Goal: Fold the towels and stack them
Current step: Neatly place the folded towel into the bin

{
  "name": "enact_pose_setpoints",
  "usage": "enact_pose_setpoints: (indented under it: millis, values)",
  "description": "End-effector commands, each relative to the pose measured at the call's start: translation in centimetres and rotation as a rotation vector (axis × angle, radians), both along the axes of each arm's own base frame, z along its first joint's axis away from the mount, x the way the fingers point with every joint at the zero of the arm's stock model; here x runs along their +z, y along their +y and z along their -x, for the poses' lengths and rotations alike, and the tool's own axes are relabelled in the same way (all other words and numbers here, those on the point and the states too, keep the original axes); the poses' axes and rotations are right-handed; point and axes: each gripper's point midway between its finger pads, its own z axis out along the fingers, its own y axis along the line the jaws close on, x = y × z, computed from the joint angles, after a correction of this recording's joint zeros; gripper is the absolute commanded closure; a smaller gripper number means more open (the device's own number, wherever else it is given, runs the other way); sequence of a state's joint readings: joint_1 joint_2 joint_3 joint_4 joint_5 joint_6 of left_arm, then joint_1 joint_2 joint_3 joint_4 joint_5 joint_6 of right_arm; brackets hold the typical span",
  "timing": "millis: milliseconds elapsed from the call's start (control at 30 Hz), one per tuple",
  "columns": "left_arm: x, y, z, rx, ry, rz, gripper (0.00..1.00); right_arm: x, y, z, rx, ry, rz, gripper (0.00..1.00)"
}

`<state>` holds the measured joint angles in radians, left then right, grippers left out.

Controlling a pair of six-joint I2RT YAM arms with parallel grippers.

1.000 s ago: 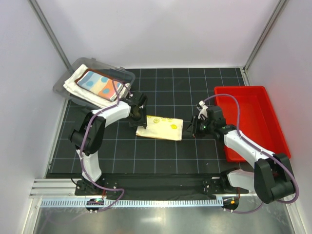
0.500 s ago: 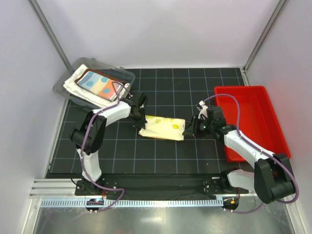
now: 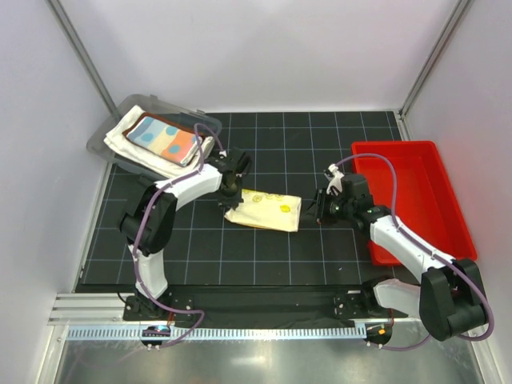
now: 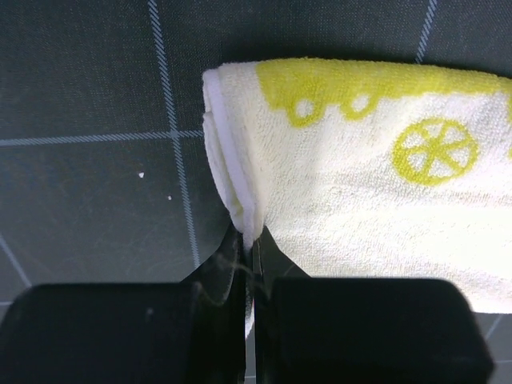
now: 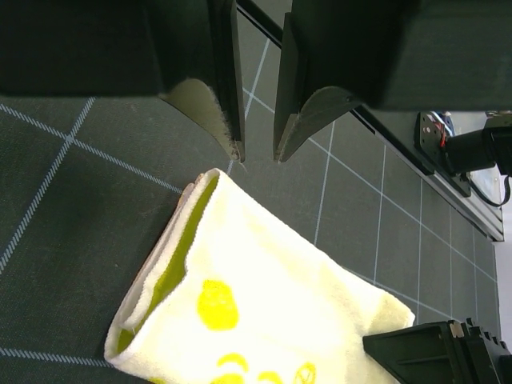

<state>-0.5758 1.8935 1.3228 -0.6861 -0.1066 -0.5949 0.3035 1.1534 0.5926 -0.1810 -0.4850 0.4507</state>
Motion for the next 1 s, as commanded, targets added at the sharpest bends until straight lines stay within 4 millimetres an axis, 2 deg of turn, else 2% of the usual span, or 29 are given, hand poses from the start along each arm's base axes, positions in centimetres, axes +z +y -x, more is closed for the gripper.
enact_pose_setpoints:
  millis: [0, 100, 233, 333, 367, 467, 633, 700, 800, 933, 967]
  values:
    - [3.0, 1.6, -1.0, -0.058, -0.096, -0.105, 1.0, 1.6, 0.1, -1.0, -0.015, -0.052, -0.016, 0.71]
    - [4.0, 1.9, -1.6, -0.075, -0.132, -0.127, 1.0, 2.0, 0.1, -1.2, -0.02, -0.062, -0.018, 0.71]
    - [5.6, 3.3, -2.6, -0.114, -0.184, -0.22, 1.0, 2.4, 0.1, -1.5, -0.023, -0.072, -0.016, 0.71]
    - [7.5, 4.8, -4.3, -0.128, -0.264, -0.308, 1.0, 2.5, 0.0, -1.6, -0.03, -0.072, -0.01, 0.7]
    - [7.9, 6.0, -5.0, -0.147, -0.279, -0.355, 1.0, 2.6, 0.0, -1.7, -0.033, -0.076, -0.011, 0.71]
    - [8.8, 7.1, -7.1, -0.171, -0.318, -0.37, 1.0, 2.8, 0.0, -1.9, -0.041, -0.086, -0.012, 0.7]
    - [12.0, 10.5, -11.1, -0.138, -0.385, -0.4, 1.0, 3.0, 0.2, -2.6, -0.047, -0.092, -0.016, 0.7]
    - [12.6, 11.6, -12.3, -0.148, -0.392, -0.427, 1.0, 3.0, 0.2, -2.9, -0.048, -0.094, -0.015, 0.7]
    - [15.8, 13.9, -15.2, -0.114, -0.455, -0.453, 1.0, 2.9, 0.5, -3.5, -0.044, -0.088, -0.018, 0.7]
    - [17.6, 16.0, -17.2, -0.084, -0.489, -0.484, 1.0, 2.8, 0.6, -3.8, -0.041, -0.088, -0.015, 0.7]
    - [18.4, 17.1, -18.2, -0.057, -0.507, -0.507, 1.0, 2.6, 0.6, -3.9, -0.039, -0.085, -0.012, 0.7]
